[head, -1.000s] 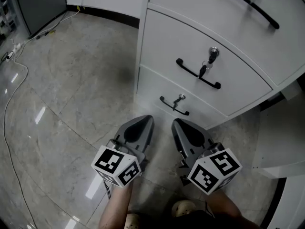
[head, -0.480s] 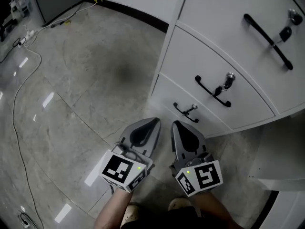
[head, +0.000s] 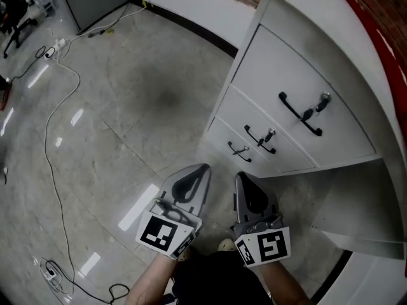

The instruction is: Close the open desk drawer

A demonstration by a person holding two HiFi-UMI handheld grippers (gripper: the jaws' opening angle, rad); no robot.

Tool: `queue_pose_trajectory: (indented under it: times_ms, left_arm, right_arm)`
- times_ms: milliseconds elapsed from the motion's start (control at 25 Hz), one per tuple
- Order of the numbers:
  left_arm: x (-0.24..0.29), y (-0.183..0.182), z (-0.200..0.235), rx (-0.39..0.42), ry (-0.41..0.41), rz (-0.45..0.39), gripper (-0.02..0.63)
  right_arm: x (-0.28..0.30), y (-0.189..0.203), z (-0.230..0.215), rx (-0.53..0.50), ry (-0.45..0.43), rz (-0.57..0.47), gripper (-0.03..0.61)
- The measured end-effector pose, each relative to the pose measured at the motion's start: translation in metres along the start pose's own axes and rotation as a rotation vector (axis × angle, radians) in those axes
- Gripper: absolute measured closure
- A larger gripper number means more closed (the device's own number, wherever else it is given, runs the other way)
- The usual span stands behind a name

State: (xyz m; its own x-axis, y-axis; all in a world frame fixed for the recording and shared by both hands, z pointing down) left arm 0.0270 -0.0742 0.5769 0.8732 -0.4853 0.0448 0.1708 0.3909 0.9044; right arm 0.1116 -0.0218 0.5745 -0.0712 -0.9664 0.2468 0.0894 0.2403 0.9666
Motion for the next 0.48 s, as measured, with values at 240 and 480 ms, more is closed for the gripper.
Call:
queue_pose_trajectory:
  times_ms: [240, 480]
  left_arm:
    - [-0.024, -0.080, -0.054, 0.003, 0.007, 0.019, 0.604]
    - [-0.033, -0.155, -0.111, 0.057, 0.031, 0.065, 0.604]
  right_arm:
    - [-0.041, -0.085, 0.001, -0.009, -0.024, 0.021, 0.568]
    - [-0.071, -0.168, 0.002, 0.060, -0.042, 0.014, 0.568]
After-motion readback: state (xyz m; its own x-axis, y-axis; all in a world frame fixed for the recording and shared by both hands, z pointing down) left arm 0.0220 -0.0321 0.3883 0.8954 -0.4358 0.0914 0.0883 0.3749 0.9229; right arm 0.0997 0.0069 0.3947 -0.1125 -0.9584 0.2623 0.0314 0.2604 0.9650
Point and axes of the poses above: the fingertips, and each gripper's own axes: x forward along the fingers, z to its left, y out of its underside, the point moved 3 cm from there along -x, backward along the fingers, and after that the axes turned 5 degrees about -x, right-handed, at the moved point
